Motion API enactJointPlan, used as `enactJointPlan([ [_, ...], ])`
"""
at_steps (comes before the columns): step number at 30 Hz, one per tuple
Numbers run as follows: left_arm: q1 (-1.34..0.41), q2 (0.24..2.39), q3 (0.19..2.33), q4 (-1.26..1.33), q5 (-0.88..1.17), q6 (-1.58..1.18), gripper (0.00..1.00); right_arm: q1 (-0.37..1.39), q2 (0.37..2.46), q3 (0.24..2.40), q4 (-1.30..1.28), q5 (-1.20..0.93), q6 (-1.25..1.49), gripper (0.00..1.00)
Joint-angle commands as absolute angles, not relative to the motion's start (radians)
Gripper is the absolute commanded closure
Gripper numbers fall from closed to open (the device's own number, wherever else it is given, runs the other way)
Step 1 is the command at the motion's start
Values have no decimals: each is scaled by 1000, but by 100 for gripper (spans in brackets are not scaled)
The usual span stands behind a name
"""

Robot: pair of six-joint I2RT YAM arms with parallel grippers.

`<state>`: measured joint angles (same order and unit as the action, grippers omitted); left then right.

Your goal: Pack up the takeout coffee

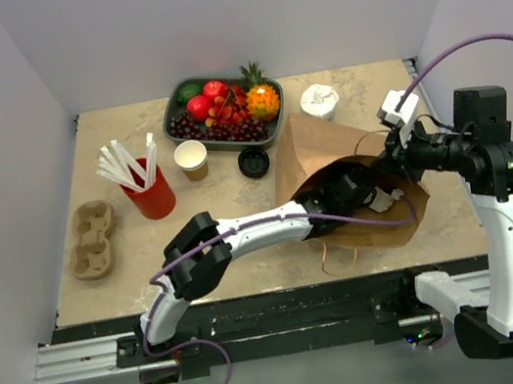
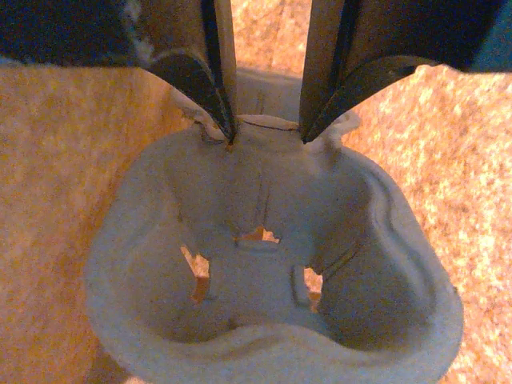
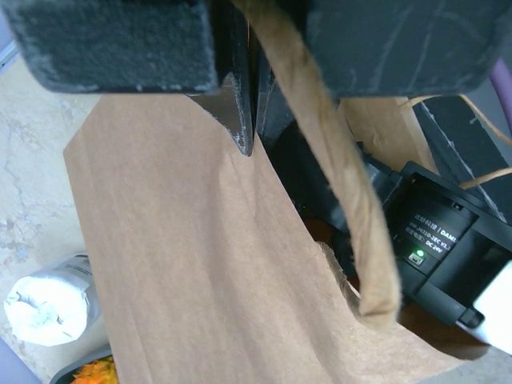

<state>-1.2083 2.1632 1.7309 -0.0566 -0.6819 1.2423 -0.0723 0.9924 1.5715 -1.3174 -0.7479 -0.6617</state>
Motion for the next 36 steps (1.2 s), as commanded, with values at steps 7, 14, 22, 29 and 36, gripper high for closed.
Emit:
enactJointPlan([
  [7,-1184,2122,1684,185,-822,1538,100,-74,1015,1635,-1399,-775,-548,100],
  [14,-1186,2109,1647,158,-833,1536,100,-74,1006,1628,-1359,-723,-479,100],
  [22,-1190,2187,1701,6,-848,1402,100,-74,1052,1694,-1390,-782,-453,100],
  [29,-1197,2249,1759,-30,-845,1355,100,-74,1048,1678,-1399,-804,-426,100],
  [36,-1201,2244,1790,-121,-786,1275,100,-74,1061,1694,-1399,-781,-410,100],
])
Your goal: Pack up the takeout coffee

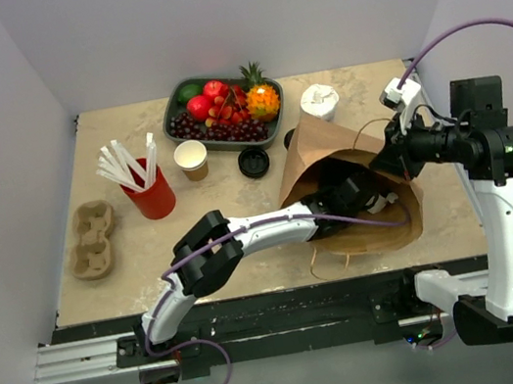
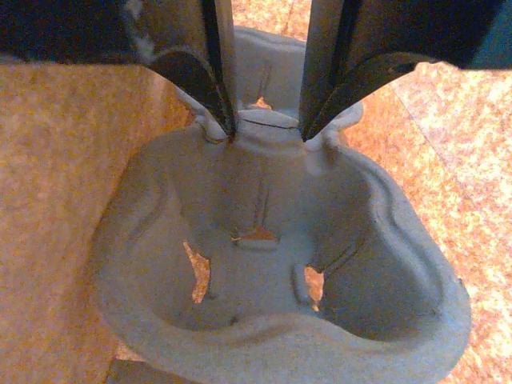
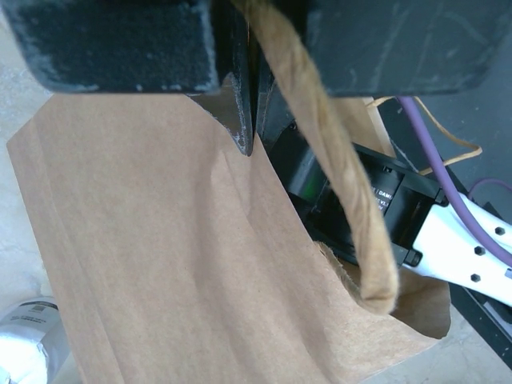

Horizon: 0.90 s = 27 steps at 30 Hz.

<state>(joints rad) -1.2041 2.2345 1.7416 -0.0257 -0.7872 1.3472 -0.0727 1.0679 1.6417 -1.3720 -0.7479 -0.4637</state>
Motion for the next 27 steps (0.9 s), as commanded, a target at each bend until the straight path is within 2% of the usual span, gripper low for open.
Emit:
enactJointPlan([
  [1,-1204,2240,1802,-139,-758,1232,100,-74,1066,1690,-1399,-778,-397,100],
  [10,-1218,2189,1812,-218,-637,1143,98,-75,1101,1698,-1399,-752,-402,100],
  [12,-1219,2198,1822,-247,-632,1129,91,-74,1109,1706,-1399,-747,-402,100],
  [13,-1220,2198,1825,-255,-627,1118,79,-74,1114,1712,-1399,-744,-400,100],
  [14,-1220,2195,1825,-261,-623,1117,74,-74,1114,1712,-1401,-736,-402,100],
  [20,-1220,2165,1845,-320,-568,1071,47,-74,1131,1703,-1401,-727,-397,100],
  [25,-1219,2143,1862,-399,-502,1026,30,-74,1166,1715,-1399,-722,-410,100],
  [27,-1220,2135,1864,-422,-494,1019,29,-74,1175,1721,-1394,-718,-410,100],
])
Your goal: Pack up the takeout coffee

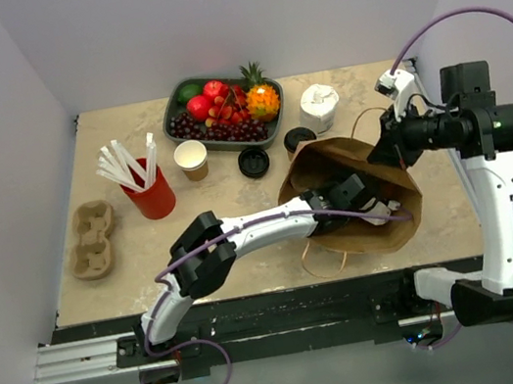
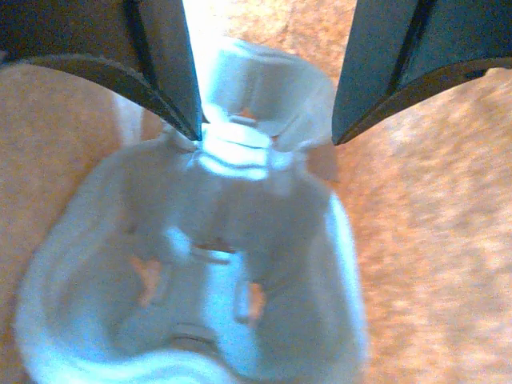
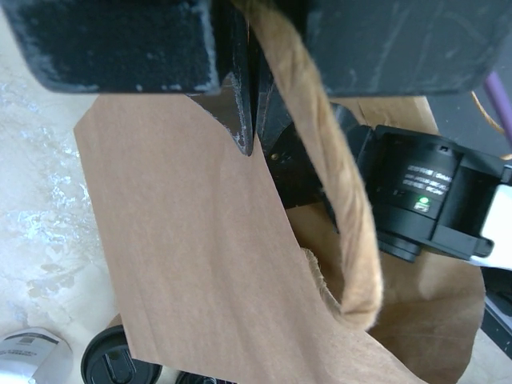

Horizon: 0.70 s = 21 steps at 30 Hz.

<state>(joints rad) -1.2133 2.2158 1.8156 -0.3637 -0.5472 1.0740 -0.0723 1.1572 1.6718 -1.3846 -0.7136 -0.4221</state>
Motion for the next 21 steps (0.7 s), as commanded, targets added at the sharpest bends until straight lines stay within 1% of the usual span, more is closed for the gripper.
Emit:
enactJointPlan([
  [1,-1220,2134,1864,-431,-476,1005,27,-74,1178,1726,-1391,-712,-407,100],
  [9,-1220,2079,1876,-495,-357,894,24,-74,1227,1718,-1376,-611,-417,100],
  [15,-1210,2097,1982,-598,-288,789,24,-75,1281,1727,-1387,-526,-460,100],
  [21,-1186,2095,2054,-638,-233,697,22,-75,1322,1752,-1376,-496,-460,100],
])
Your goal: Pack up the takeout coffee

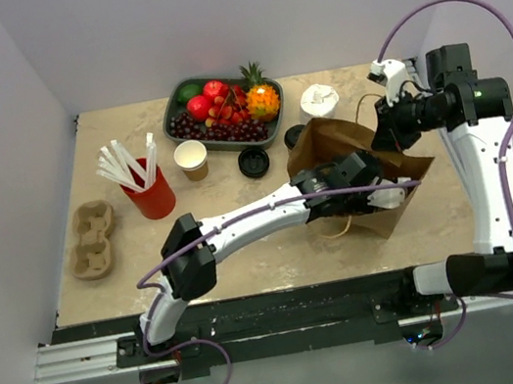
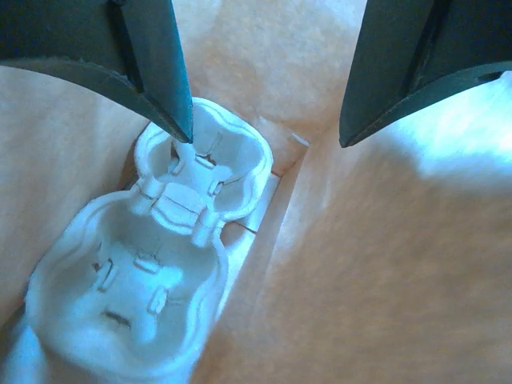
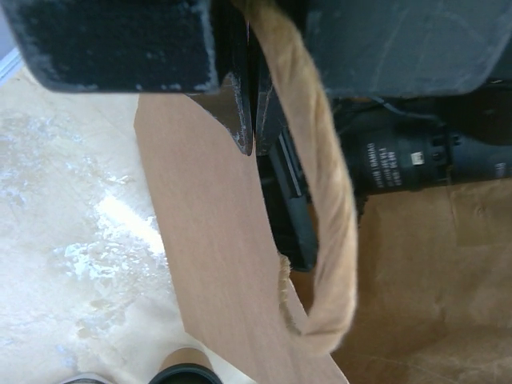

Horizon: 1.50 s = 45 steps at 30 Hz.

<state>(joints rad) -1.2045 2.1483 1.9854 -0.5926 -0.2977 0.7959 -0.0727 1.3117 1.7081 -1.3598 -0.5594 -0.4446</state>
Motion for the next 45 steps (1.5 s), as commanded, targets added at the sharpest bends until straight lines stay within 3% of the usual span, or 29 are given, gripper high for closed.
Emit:
enactJointPlan([
  [1,-1183,2095,2063,-646,-212,675,21,-75,1331,1761,-1370,-486,-454,100],
  [23,-1147,1813,2069,-411,179,471,20,-86,1396,1787,-1313,-413,-476,100],
  [34,-1131,1675,2057,-462,106,508,18,-107,1391,1781,-1301,-379,-495,100],
  [41,-950,1698,2057,-488,-67,404,15,-178,1414,1802,-1338,-350,-546,100],
  [45,-870,1746,2039,-488,-52,335,16,-213,1428,1813,-1365,-338,-581,100],
])
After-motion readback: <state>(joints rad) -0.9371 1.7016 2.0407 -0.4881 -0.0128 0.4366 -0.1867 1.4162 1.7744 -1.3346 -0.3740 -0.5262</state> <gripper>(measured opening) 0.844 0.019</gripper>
